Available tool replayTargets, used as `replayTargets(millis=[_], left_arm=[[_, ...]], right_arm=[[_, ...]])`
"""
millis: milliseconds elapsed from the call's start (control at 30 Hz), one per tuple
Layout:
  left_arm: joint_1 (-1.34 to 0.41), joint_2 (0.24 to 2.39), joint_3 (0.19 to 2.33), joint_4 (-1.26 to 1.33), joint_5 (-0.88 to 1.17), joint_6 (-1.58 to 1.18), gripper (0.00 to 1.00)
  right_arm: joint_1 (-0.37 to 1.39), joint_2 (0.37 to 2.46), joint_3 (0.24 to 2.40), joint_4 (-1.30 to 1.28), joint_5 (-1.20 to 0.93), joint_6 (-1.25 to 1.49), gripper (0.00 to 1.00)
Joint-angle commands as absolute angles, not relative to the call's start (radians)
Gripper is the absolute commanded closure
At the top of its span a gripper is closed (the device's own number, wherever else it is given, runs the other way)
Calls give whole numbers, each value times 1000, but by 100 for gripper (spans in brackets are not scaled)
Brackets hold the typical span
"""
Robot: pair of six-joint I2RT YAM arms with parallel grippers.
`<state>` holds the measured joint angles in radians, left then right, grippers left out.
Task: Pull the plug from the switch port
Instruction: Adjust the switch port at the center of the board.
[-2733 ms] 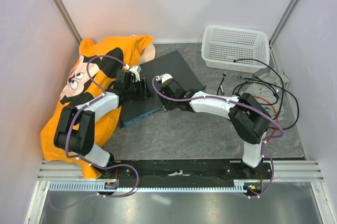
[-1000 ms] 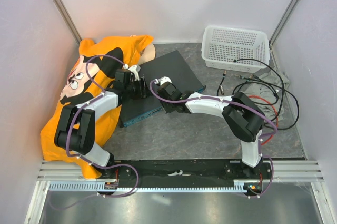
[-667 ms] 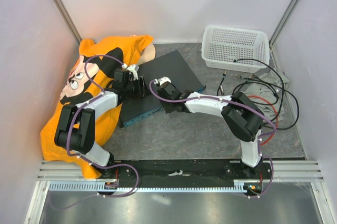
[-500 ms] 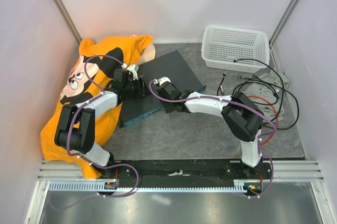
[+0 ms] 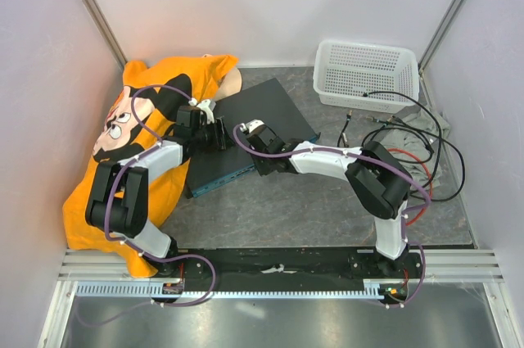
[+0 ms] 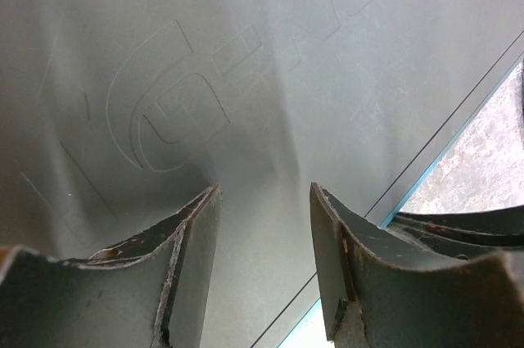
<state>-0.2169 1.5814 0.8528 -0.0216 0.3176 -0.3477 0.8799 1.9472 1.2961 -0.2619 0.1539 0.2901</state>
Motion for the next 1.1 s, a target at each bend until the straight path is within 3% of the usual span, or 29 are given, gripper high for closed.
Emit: replayTargets(millis=[0, 367, 400, 433, 500, 600, 1067], left_arm=[[-206, 1641, 844, -87, 284, -371, 44], [-206, 1664, 853, -81, 301, -383, 44], [-206, 1667, 854, -80, 301, -383, 44], [-206, 1667, 856, -81, 301, -383, 44], [-206, 1670, 859, -83, 305, -383, 44], [-206, 1671, 857, -81, 305, -383, 44], [-206, 1666, 856, -81, 307, -382, 44]], right_arm=[[870, 1948, 1234, -144, 103, 291, 99], [882, 1893, 1172, -78, 118, 258, 100], [884, 1891, 1184, -80, 135, 258, 96], [885, 1891, 1190, -78, 141, 259, 82], [884, 1888, 1200, -83, 141, 261, 64], [888, 1879, 1201, -80, 135, 252, 57], [888, 1851, 1207, -17, 225, 204, 62]])
